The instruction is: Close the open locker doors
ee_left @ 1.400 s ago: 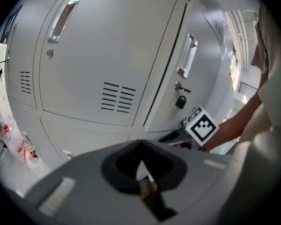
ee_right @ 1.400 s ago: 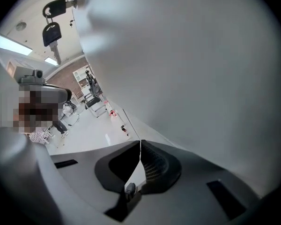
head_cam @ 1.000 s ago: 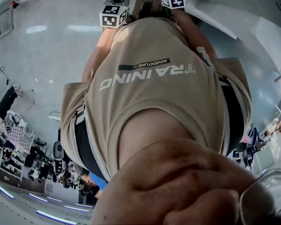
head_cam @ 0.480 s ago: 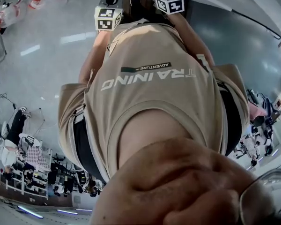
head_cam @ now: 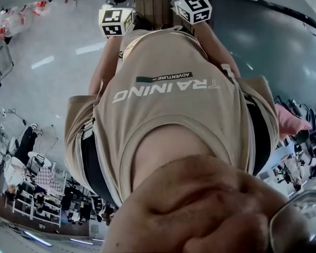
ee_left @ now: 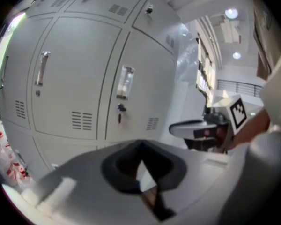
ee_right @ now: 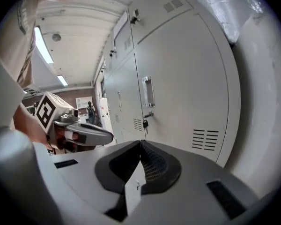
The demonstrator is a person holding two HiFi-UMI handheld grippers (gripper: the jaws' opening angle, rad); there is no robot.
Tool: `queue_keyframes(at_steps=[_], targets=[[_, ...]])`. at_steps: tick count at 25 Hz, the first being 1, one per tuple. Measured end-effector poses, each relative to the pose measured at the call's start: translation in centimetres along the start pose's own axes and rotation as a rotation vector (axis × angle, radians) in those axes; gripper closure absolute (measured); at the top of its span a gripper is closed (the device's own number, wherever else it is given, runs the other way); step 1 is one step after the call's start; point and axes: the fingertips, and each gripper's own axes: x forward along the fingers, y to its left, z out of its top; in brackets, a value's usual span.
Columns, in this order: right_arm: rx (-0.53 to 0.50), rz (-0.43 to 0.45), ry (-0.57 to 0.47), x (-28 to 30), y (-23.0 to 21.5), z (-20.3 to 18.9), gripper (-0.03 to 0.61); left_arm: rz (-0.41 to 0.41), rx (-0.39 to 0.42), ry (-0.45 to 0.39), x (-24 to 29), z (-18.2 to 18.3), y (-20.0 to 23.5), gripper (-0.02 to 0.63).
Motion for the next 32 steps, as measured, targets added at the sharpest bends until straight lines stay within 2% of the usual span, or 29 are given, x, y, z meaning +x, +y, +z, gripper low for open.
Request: queue_keyframes(at_steps=[5, 10, 15, 19, 23, 26, 32], targets=[[-0.051, 0.070, -0.067, -4.4, 0.9, -0.1, 0.565, 0.067, 0.025, 0.000, -0.6, -0.6, -3.5, 0.615], [0.010, 0.175, -0.137, -9.0, 1.7, -1.4, 0.565, 0.128, 0.111, -0.041, -3.0, 1.2, -9.2, 0.615], [-0.036, 0.201, -0.231, -13.5, 3.7, 1.4, 0.565, 0.157, 0.109, -0.128, -7.4, 3.6, -14.3, 0.615], [-0.085, 0.199, -0.226, -14.6, 6.0, 3.0, 0.565, 0.168, 0.124, -0.203, -10.0, 5.2, -14.0, 0.615], [-0.095, 0.121, -0.231, -16.9, 5.3, 4.7, 0.565, 0.137, 0.120, -0.266, -10.9, 6.8, -15.3, 0.615], [-0.095, 0.083, -0.221, -17.5, 5.9, 4.7, 0.565, 0.092, 0.144, -0.268, -11.8, 7.4, -15.2, 0.615], [-0.120, 0.088, -0.193, -15.4, 8.4, 4.7, 0.565, 0.085, 0.134, -0.226, -12.6, 5.9, -12.1, 0.615]])
